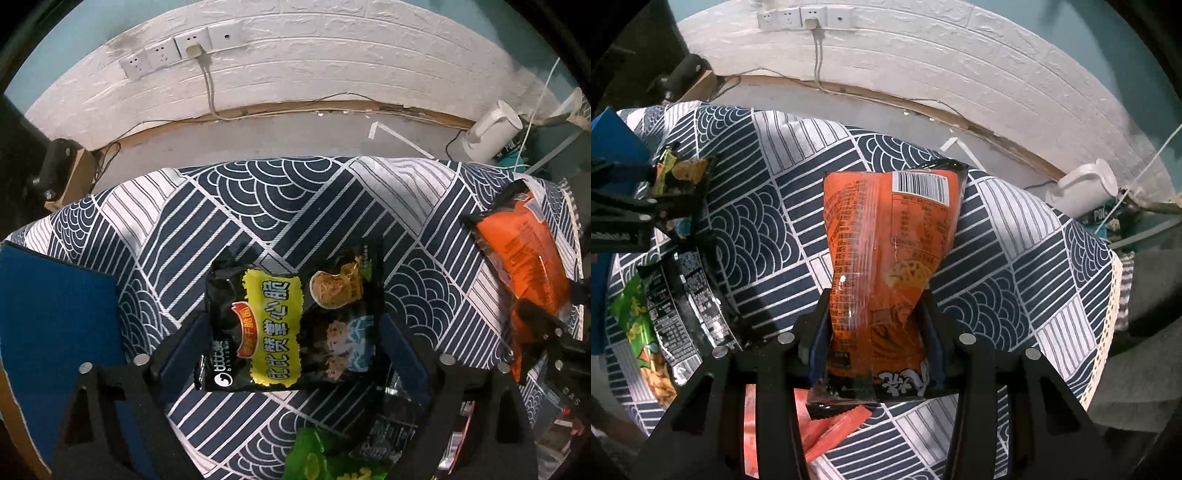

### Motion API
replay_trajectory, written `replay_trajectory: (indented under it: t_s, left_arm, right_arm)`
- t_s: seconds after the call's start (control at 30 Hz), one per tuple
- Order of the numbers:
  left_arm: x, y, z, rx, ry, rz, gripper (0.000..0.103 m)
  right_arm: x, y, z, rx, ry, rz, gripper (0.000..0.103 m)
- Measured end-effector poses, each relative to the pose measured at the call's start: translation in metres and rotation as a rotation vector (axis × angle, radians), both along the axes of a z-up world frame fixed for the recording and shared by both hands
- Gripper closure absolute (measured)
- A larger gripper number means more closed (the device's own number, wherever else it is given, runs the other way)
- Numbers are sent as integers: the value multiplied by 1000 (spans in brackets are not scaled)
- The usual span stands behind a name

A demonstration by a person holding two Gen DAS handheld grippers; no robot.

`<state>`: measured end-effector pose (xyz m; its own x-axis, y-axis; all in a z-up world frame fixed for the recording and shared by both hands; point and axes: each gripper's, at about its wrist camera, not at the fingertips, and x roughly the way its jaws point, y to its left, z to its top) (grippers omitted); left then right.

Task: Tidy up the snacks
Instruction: 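Grasp orange chip bag with right tool while left tool grasps black-yellow snack bag, then lift both held bags and carry them over the cardboard box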

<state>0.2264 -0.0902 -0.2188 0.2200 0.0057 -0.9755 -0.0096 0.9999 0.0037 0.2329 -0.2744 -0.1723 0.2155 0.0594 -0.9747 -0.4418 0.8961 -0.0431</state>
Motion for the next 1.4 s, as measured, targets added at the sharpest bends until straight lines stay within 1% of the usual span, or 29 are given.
replay_trajectory:
  t_s: [0.07, 0.17, 0.33, 0.37, 0.4, 0.43, 0.47, 0.5, 0.6, 0.8, 0.93, 1.3, 1.4]
  left_arm:
    - [1, -2, -2, 15, -1, -8, 3]
    - [4, -4, -6, 37, 1, -34, 1]
    - [4, -6, -6, 41, -6, -74, 2]
    - [4, -5, -5, 42, -10, -75, 8]
    - [3, -5, -3, 55, -23, -72, 19]
    - [2, -3, -1, 52, -34, -70, 24]
    - [2, 0, 1, 26, -37, -71, 30]
    - [2, 1, 3, 15, -37, -73, 32]
    - [3, 6, 7, -11, -35, -70, 36]
    - [-2, 9, 11, -23, -33, -69, 36]
    - [-10, 11, 22, -6, -59, -92, 36]
    - [-34, 19, 75, 38, -151, -176, 36]
    - [-45, 24, 90, 36, -173, -188, 36]
  right_arm:
    - [0, -1, -1, 2, 0, 2, 59]
    - [-1, -1, -3, 2, 2, 6, 57]
    - [-2, -1, -12, -19, 1, 7, 51]
    - [-2, -1, -13, -24, 1, 10, 51]
    - [-2, 1, -14, -31, -3, 12, 51]
    - [-3, 1, -13, -36, -6, 13, 53]
    - [-3, 2, -13, -41, -11, 14, 54]
    - [-4, 4, -11, -44, -17, 16, 56]
    - [-4, 5, -7, -34, -20, 14, 59]
    - [-4, 4, 2, -27, -28, 13, 60]
    - [-7, 5, 9, -20, -38, 9, 60]
    - [-15, 4, 40, 11, -78, 3, 60]
    - [-21, 6, 52, 22, -89, -2, 60]
